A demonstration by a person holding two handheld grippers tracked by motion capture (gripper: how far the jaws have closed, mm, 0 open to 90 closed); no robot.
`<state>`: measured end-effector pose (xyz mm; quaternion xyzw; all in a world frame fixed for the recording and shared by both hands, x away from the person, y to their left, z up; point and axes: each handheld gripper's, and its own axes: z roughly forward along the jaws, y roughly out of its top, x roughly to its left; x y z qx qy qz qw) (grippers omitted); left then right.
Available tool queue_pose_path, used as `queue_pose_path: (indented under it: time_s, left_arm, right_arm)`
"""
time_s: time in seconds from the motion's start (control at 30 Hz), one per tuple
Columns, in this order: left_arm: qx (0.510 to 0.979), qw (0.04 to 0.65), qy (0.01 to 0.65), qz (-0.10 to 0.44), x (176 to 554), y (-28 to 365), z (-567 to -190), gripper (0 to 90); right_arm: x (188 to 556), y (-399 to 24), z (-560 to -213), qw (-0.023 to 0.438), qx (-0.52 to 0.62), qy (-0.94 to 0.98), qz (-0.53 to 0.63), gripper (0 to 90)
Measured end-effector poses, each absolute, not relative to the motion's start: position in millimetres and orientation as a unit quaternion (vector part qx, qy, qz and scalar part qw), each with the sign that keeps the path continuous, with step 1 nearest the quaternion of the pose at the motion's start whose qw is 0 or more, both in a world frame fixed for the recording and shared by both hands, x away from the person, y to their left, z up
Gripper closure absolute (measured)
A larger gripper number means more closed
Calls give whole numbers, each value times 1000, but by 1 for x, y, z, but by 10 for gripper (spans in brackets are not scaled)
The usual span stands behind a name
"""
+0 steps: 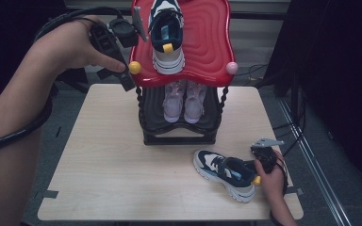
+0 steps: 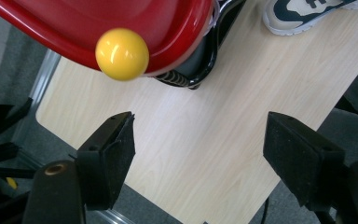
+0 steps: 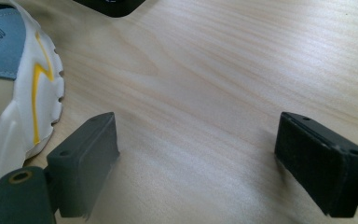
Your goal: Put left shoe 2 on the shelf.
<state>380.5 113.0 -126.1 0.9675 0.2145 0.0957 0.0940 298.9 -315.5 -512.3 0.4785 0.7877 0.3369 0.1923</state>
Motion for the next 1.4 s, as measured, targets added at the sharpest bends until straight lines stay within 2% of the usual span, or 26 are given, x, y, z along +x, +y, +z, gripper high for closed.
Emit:
queue_pose_path:
  time_s: [0.63, 1.4]
  left_arm:
    - [966, 93, 225, 85, 372, 137, -161, 248]
    - [970, 71, 225, 60, 361, 147, -229, 251]
  right_arm:
    - [299, -316, -512, 196, 475, 788, 338, 126]
    - [299, -315, -512, 195, 478, 787, 338, 126]
